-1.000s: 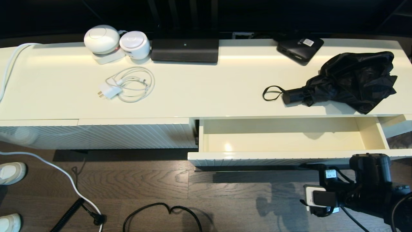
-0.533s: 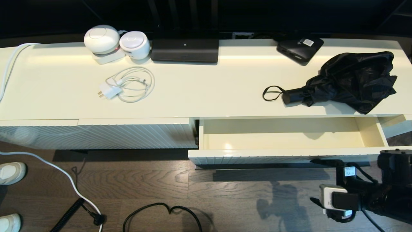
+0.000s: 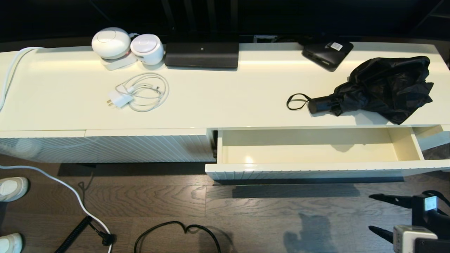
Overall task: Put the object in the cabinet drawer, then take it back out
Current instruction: Open the drawer
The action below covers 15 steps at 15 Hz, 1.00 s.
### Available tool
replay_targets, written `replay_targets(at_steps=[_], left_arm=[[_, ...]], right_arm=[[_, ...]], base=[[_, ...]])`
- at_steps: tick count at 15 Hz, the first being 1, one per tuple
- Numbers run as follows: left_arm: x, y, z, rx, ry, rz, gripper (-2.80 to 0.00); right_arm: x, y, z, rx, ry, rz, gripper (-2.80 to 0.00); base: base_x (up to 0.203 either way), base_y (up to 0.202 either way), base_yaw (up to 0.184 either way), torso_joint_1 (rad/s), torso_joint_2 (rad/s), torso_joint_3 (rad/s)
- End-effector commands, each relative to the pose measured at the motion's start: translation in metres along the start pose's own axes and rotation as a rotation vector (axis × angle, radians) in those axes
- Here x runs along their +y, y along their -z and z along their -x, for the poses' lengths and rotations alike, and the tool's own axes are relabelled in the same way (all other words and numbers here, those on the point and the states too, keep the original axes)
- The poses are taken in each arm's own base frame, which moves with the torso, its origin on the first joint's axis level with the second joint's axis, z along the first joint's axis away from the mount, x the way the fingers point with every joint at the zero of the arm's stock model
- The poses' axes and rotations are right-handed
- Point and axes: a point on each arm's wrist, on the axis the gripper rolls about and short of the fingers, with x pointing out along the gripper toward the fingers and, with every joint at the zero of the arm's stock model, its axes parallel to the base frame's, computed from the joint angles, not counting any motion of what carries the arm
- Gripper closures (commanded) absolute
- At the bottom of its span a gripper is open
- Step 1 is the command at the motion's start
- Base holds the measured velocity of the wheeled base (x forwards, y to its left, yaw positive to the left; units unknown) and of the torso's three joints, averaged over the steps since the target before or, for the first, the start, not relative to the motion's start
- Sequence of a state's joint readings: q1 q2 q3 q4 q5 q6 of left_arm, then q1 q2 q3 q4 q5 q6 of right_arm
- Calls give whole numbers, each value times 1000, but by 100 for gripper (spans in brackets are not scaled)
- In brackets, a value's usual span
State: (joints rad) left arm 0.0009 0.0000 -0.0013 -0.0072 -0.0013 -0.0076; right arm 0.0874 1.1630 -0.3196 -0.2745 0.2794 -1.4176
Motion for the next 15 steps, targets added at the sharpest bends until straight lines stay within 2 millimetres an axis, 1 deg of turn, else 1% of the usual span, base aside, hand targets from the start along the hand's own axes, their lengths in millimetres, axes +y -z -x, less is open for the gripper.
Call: replay_targets(at_steps=[1,3,5,6,8,10,15], left_arm=[[0,0,0,-1,1,0,0],[0,0,0,1,0,0,0],[0,0,0,-1,0,0,0],[0,0,0,-1,0,0,0],[0,0,0,-1,0,0,0],[0,0,0,1,0,0,0],[0,0,0,-1,1,0,0]], right_arm=[[0,-9,30,-15,95,31,0],[-8,-15,47,-16,117,32,0],[-35,-20,53,-21,166,44,0],[-47,-21,49,-19,166,43,0],[-66,-20,36,-13,155,40,0],[-78,-17,20,15,153,35,0],[-93,-7,-32,13,166,7,0]], base=[[0,0,0,0,0,0],[0,0,0,0,0,0],[0,0,0,0,0,0],[0,0,0,0,0,0],[0,0,0,0,0,0],[0,0,0,0,0,0],[0,0,0,0,0,0]])
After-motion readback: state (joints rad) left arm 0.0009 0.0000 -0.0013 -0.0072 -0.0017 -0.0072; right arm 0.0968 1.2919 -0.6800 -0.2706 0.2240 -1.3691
